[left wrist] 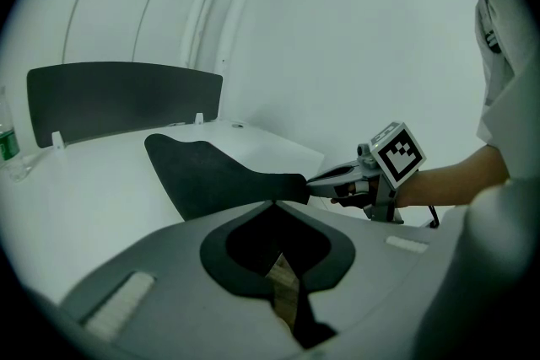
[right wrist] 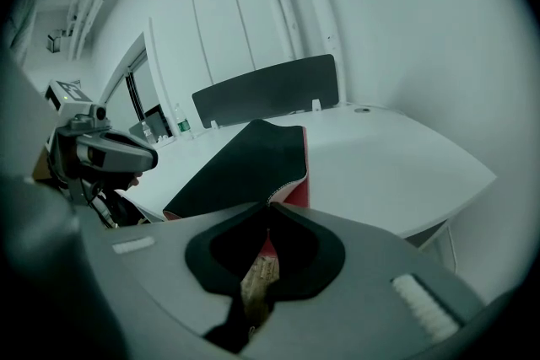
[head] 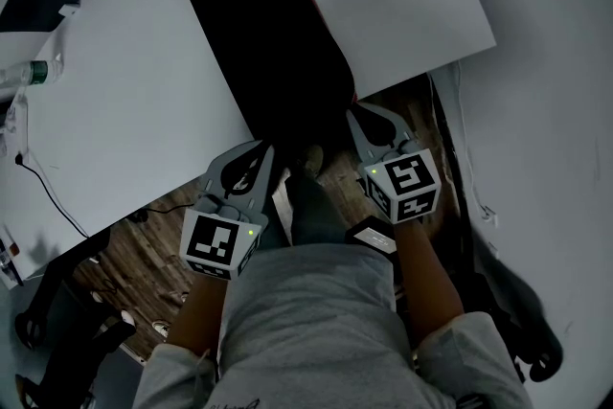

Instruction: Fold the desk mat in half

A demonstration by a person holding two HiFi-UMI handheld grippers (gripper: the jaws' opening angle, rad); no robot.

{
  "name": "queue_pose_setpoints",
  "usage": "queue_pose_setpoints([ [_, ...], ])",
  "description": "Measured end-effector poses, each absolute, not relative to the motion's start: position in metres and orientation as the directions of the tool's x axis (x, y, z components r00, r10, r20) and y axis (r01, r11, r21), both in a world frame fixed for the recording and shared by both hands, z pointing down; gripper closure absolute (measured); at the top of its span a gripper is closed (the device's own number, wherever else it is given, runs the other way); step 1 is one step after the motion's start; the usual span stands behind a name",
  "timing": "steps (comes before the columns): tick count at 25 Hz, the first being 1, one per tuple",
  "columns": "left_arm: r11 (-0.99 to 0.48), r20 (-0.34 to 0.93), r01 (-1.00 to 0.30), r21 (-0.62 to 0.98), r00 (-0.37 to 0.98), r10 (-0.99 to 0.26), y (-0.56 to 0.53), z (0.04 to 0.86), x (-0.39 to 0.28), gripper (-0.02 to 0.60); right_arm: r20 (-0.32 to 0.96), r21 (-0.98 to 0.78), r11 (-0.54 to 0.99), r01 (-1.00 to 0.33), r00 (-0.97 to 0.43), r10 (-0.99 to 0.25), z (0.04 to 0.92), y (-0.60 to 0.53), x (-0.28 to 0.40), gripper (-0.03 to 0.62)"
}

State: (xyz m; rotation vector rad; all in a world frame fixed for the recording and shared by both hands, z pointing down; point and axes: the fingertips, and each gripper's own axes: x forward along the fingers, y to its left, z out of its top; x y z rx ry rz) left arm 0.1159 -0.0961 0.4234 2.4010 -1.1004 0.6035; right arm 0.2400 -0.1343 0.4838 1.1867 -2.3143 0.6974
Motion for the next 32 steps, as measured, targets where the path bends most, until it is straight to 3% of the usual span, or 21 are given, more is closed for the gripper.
queue_pose_setpoints([
  [32,-0.576,0.580,-0.790,0.209,0.575,-0.577,-0.090,0.441,0.119,0.561,0.713,-0.250,0.425,-0.870,-0.463,-0.527,0.545,-0.125,0.254,0.548],
])
